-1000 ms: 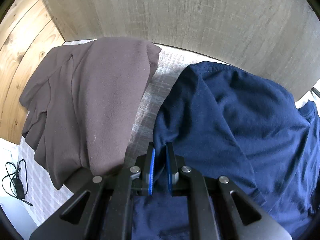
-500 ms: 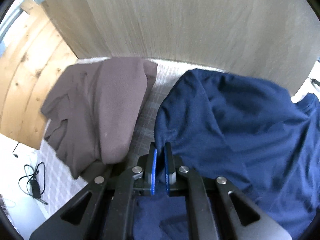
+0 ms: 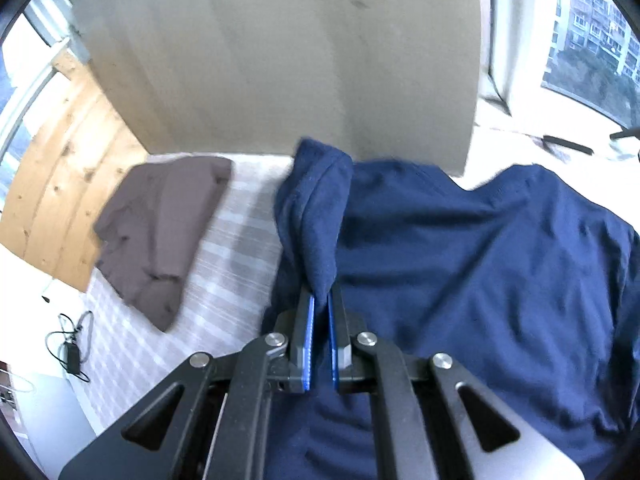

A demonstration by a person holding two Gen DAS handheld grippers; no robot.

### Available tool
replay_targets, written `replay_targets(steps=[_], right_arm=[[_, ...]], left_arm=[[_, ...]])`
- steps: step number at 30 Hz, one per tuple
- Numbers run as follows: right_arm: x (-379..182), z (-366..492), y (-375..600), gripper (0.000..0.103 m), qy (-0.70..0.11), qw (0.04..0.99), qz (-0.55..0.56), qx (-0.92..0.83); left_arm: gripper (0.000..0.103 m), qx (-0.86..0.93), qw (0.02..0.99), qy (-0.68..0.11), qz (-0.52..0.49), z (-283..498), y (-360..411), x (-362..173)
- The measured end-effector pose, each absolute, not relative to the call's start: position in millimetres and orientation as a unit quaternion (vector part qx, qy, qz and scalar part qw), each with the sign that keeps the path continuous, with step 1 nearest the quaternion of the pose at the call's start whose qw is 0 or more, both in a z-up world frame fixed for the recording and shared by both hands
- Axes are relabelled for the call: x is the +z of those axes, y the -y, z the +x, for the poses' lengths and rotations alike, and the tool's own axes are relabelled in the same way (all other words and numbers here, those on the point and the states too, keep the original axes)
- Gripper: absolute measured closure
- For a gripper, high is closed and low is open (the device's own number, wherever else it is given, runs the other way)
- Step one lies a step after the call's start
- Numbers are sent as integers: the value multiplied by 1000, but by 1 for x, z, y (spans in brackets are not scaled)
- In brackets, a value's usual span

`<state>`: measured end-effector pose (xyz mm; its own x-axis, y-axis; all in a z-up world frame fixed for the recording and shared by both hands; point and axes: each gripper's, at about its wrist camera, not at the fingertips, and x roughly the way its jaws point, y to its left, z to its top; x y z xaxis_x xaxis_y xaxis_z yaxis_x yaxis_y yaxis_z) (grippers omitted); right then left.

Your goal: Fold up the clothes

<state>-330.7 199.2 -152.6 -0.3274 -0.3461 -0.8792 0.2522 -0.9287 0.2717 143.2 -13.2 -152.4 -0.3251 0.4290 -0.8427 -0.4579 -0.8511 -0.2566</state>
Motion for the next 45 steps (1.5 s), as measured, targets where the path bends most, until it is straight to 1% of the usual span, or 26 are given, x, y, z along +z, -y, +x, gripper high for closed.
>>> replay_targets(steps=[4,8,12,14,16,17,18,19,20,21,22,24,26,31,34,39,41,43,45], right_arm=[[-171,-329,-219,97,27,156,552,-819],[-172,-334,-216,97,3,145,539,-830],[-177,-339,-207,97,-14,148,542,-827],[-182,-341,-201,95,-26,150,552,-820],[-192,-342,-199,86,-30,151,576,-803],[-193,-342,-200,84,-30,150,581,-799],[-188,-341,-205,76,-25,150,578,-802],[-181,-340,-211,72,-16,151,574,-805],[-173,-338,-218,71,-6,151,569,-808],[-164,-336,-227,68,7,152,566,-810],[-153,-332,-239,59,25,152,565,-811],[-135,-322,-263,48,57,159,566,-807],[-121,-303,-283,48,60,174,559,-808],[-101,-253,-332,48,-6,152,532,-833],[-88,-217,-373,48,-33,140,526,-839],[-67,-137,-395,48,-31,175,518,-837],[-63,-97,-390,48,-16,200,512,-835],[-73,-55,-378,49,24,228,522,-822],[-94,-16,-357,49,43,254,537,-803]], left_arm=[[103,807,293,-2,-512,139,-4,-152],[103,801,315,10,-509,135,-21,-151],[103,798,314,-17,-514,133,-34,-157],[102,796,306,-21,-522,139,-31,-155],[102,795,298,-21,-528,149,-25,-150],[100,794,294,-21,-531,153,-22,-147],[98,794,290,-21,-534,158,-19,-144],[96,793,286,-21,-537,163,-16,-142],[94,793,282,-21,-540,167,-13,-139],[92,792,277,-21,-544,172,-10,-137],[91,791,273,-21,-547,177,-7,-134],[91,790,265,-22,-553,186,-1,-129],[91,783,263,-16,-563,199,3,-129],[91,748,276,-9,-603,231,-4,-143],[91,725,300,-21,-619,249,-2,-144],[90,709,319,-103,-620,247,22,-136],[90,707,327,-144,-611,236,34,-135],[90,715,324,-212,-582,224,41,-134],[90,726,330,-262,-544,209,42,-135]])
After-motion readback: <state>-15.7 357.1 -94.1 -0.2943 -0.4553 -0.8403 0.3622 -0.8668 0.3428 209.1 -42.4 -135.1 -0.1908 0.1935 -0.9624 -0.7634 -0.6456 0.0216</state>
